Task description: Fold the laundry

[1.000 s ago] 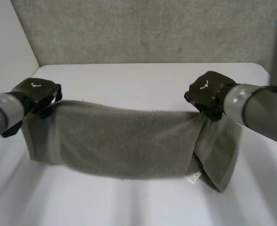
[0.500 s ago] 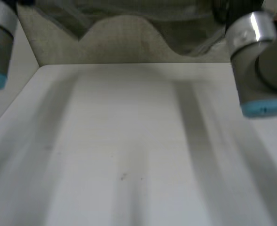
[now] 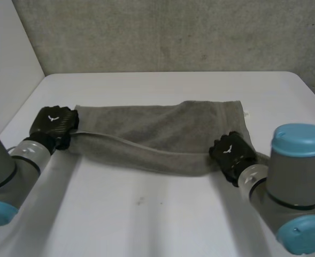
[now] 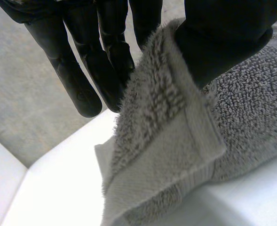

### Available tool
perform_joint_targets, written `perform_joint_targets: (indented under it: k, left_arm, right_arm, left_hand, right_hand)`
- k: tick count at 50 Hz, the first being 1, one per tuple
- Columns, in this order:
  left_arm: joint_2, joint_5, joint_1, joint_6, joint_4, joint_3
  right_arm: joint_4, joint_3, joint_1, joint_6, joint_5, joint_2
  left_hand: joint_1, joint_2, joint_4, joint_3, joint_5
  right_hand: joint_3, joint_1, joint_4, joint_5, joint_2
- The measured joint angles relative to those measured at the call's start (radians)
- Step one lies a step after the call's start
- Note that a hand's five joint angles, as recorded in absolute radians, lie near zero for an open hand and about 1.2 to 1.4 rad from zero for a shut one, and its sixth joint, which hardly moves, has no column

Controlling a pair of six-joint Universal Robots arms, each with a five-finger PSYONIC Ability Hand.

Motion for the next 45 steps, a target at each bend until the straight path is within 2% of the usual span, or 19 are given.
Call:
perform_joint_targets:
  k: [4, 8, 15, 19, 24, 36, 45]
  left_arm:
    - [0.071, -0.001, 0.017, 0.013, -0.007, -0.035]
    - [0.138, 0.001, 0.04, 0.016, -0.014, -0.059]
    - [0.191, 0.032, 0.07, 0.011, -0.028, -0.073]
    - [0.213, 0.073, 0.085, 0.004, -0.051, -0.078]
    - [0.215, 0.091, 0.085, -0.002, -0.072, -0.08]
    - [0.232, 0.091, 0.067, -0.008, -0.111, -0.035]
    - [0.263, 0.088, 0.011, -0.09, -0.231, 0.115]
  right_arm:
    - [0.023, 0.01, -0.041, 0.089, 0.0, -0.071]
    - [0.039, 0.01, -0.109, 0.255, -0.005, -0.133]
    - [0.081, 0.005, -0.214, 0.43, -0.048, -0.164]
    - [0.164, 0.008, -0.294, 0.484, -0.141, -0.154]
    - [0.226, 0.038, -0.335, 0.509, -0.223, -0.139]
    - [0.204, 0.151, -0.347, 0.538, -0.292, -0.146]
    - [0.094, 0.193, -0.206, 0.699, -0.285, -0.169]
  left_hand:
    - [0.0, 0.0, 0.0, 0.0, 0.0]
    - [0.0, 0.0, 0.0, 0.0, 0.0]
    - [0.0, 0.0, 0.0, 0.0, 0.0]
    - [0.0, 0.0, 0.0, 0.0, 0.0]
    - [0.0, 0.0, 0.0, 0.0, 0.0]
    - [0.0, 0.0, 0.0, 0.0, 0.0]
    - [0.0, 0.0, 0.0, 0.0, 0.0]
  right_hand:
    - [-0.07, -0.056, -0.078, -0.084, -0.056]
    - [-0.078, -0.062, -0.087, -0.1, -0.056]
    - [-0.078, -0.062, -0.087, -0.1, -0.056]
    - [-0.078, -0.062, -0.087, -0.1, -0.056]
    - [-0.077, -0.062, -0.085, -0.095, -0.056]
    - [-0.076, -0.062, -0.085, -0.079, -0.056]
    - [-0.077, -0.062, -0.086, -0.081, -0.056]
